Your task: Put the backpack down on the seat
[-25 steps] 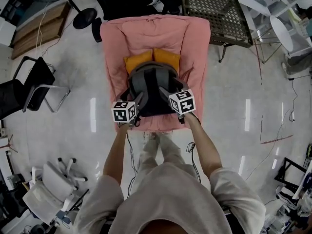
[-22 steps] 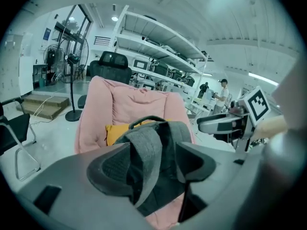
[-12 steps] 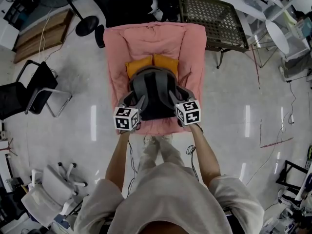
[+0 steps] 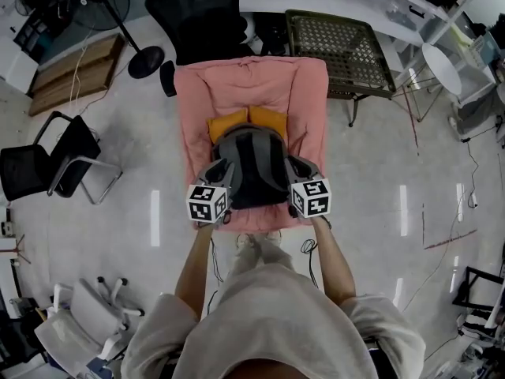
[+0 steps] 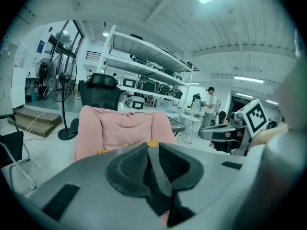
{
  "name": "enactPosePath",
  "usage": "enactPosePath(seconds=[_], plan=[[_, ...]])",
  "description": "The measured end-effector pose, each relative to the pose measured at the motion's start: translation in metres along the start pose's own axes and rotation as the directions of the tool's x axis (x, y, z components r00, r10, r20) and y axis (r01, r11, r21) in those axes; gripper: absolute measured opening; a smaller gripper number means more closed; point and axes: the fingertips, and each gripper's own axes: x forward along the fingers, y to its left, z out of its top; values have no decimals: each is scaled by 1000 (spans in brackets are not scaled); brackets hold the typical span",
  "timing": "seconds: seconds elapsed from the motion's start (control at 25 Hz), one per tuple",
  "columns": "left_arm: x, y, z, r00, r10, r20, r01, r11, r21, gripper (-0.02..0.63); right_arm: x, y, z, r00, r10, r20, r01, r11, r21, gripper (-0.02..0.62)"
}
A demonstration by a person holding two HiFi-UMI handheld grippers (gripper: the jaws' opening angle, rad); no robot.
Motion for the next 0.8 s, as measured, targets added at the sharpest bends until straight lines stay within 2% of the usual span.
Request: enactPosePath(seconds=[0.28,0.8], plan=[[-13,-11,25,999,-6,43,5,1000,17,37,-25,-8,24,999,-28,45,28,1000,2,0],[-36,-16,47,996,1,87,-4,999,39,23,-57,-10,45,995,-39,94,44,998,-46,-2]])
